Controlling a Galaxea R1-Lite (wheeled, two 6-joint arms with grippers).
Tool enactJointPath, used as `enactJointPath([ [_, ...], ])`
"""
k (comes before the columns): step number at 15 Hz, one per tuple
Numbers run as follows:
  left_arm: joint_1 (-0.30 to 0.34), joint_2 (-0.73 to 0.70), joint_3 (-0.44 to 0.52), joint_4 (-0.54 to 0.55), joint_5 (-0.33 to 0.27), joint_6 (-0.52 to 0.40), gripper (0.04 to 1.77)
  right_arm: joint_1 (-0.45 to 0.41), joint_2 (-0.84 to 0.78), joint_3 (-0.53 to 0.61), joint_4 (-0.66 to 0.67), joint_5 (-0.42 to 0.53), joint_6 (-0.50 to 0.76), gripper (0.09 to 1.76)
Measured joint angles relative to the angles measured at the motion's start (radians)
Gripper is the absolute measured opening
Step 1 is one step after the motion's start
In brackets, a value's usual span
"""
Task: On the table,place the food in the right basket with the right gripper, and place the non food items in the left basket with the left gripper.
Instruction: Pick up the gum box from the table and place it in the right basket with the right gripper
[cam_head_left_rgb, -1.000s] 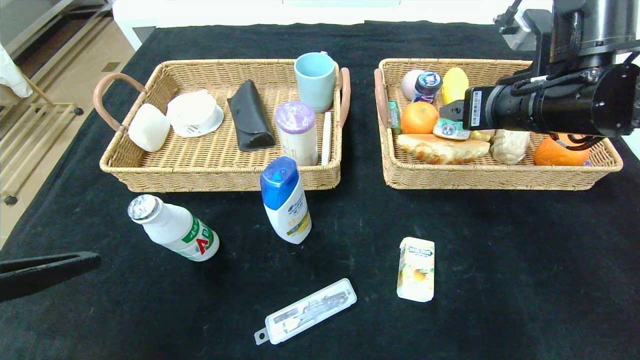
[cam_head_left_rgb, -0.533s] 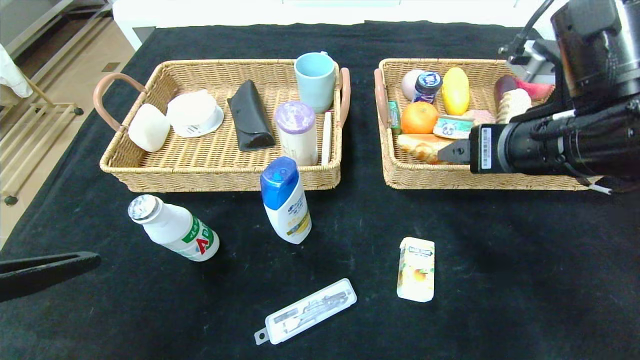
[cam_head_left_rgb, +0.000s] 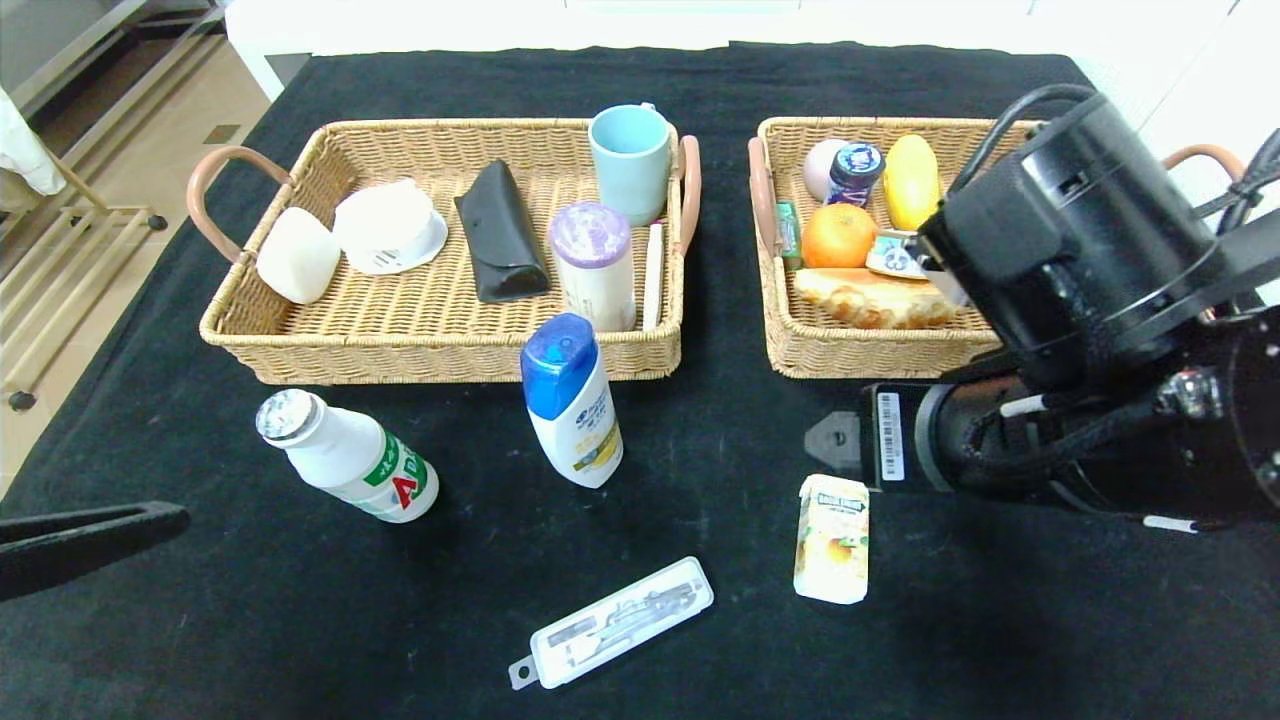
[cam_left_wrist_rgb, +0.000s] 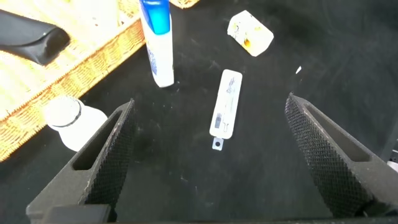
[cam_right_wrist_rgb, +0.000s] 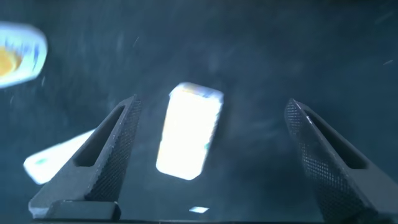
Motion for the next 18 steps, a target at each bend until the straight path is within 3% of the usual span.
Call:
enactJointPath([
  [4,0.000,-0.005,-0.001,0.000,0.000,0.000,1.72,0.049,0.062,-0.017,0.038,0.026,0.044,1.69],
  [18,0.000,-0.014,0.002,0.001,0.000,0.013,1.72,0.030,0.170,-0.014,0.061,0.021,0.096,1.65],
])
